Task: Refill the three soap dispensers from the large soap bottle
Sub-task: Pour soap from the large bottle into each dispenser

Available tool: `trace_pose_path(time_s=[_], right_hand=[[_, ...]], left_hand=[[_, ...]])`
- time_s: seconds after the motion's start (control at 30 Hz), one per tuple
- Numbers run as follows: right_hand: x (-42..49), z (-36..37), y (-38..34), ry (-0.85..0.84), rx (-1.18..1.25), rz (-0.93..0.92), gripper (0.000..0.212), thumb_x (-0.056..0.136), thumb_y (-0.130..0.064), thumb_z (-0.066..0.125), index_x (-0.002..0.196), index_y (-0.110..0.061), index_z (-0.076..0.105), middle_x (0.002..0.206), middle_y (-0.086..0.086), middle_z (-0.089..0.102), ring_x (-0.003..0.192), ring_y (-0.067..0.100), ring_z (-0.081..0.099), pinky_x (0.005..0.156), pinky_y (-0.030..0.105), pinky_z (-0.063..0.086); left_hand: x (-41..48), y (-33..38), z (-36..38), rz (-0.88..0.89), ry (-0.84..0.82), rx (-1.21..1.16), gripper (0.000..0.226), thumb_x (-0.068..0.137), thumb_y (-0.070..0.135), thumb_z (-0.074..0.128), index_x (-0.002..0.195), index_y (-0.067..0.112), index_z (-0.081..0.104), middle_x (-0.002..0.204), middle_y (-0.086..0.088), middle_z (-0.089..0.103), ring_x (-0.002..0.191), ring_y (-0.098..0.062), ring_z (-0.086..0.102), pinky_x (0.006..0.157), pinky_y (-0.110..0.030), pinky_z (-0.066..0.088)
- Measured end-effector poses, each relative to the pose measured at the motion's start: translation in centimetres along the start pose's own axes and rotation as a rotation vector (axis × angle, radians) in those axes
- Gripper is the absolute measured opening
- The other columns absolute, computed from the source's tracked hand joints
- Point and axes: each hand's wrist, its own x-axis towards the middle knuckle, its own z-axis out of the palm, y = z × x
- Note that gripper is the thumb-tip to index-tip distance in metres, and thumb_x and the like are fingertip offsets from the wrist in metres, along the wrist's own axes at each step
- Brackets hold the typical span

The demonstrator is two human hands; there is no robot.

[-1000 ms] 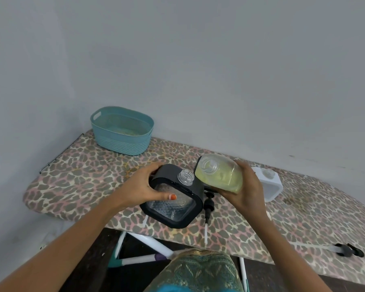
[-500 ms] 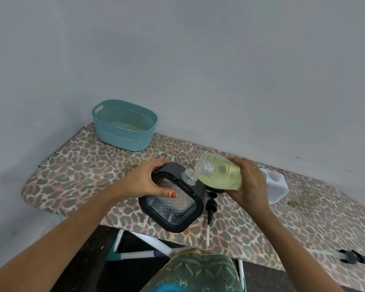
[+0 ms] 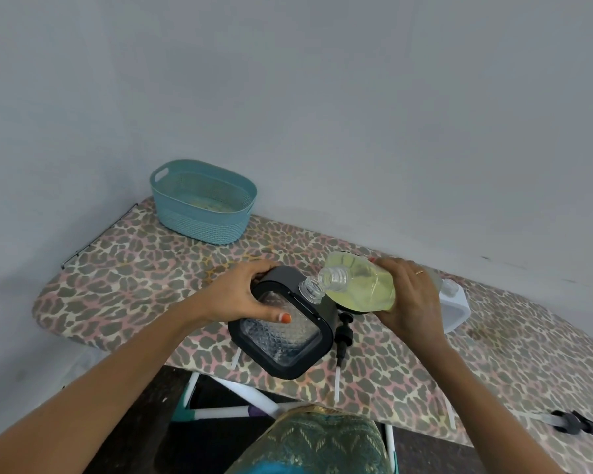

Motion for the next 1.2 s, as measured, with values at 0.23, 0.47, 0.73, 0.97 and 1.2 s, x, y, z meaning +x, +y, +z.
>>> trace_pose_path(time_s=[0.23,0.47,0.73,0.97,1.2], right_hand=[[0.5,-0.3,0.4,0.031,-0.044,-0.078,0.044,0.07,-0.034,0.054,0.107,-0.011,0.048,0.092,0.012,0.07,0.089,0.018,0.048,0.076,0.027,0.035],[0.8,-0.5,0.5,0.035,-0.066,-0.108,0.046,0.068,-0.032,0.062,0.107,-0.011,0.048,0.092,0.012,0.07,0.089,0.018,0.048,0.076,0.029,0.036],[0.7,-0.6,0.7,0.026,-0.076,-0.121,0.047,0.067,-0.028,0.065,0.107,-0.011,0.048,0.092,0.012,0.069,0.089,0.019,0.048,0.075,0.029,0.035],[0.8,-0.9,0.9,0.039,-0.102,-0.129,0.052,0.065,-0.025,0.072,0.108,-0.011,0.048,0.092,0.012,0.069,0.089,0.019,0.048,0.076,0.03,0.035],[1.0,-1.0,1.0,0.021,-0.096,-0.128,0.043,0.071,-0.028,0.059,0.109,-0.011,0.047,0.094,0.012,0.069,0.089,0.02,0.05,0.077,0.03,0.036]], left_hand=[[-0.2,0.5,0.2,-0.007,0.007,-0.008,0.069,0.038,0.074,0.071,0.096,0.041,0.054,0.095,0.03,0.065,0.093,0.012,0.059,0.077,-0.001,0.042],[-0.2,0.5,0.3,-0.004,0.01,-0.021,0.068,0.038,0.073,0.071,0.094,0.041,0.052,0.102,0.02,0.059,0.091,0.016,0.056,0.077,0.001,0.04],[0.0,-0.4,0.5,0.002,0.018,-0.028,0.07,0.041,0.07,0.074,0.101,0.038,0.056,0.109,0.007,0.065,0.1,-0.002,0.061,0.085,-0.01,0.046],[-0.1,-0.6,0.5,0.001,0.029,-0.031,0.07,0.042,0.071,0.074,0.101,0.039,0.055,0.108,0.011,0.065,0.1,-0.001,0.061,0.086,-0.011,0.046],[-0.1,-0.9,0.7,-0.009,0.042,0.009,0.072,0.042,0.072,0.072,0.103,0.037,0.056,0.104,0.014,0.066,0.098,0.0,0.061,0.088,-0.016,0.047]])
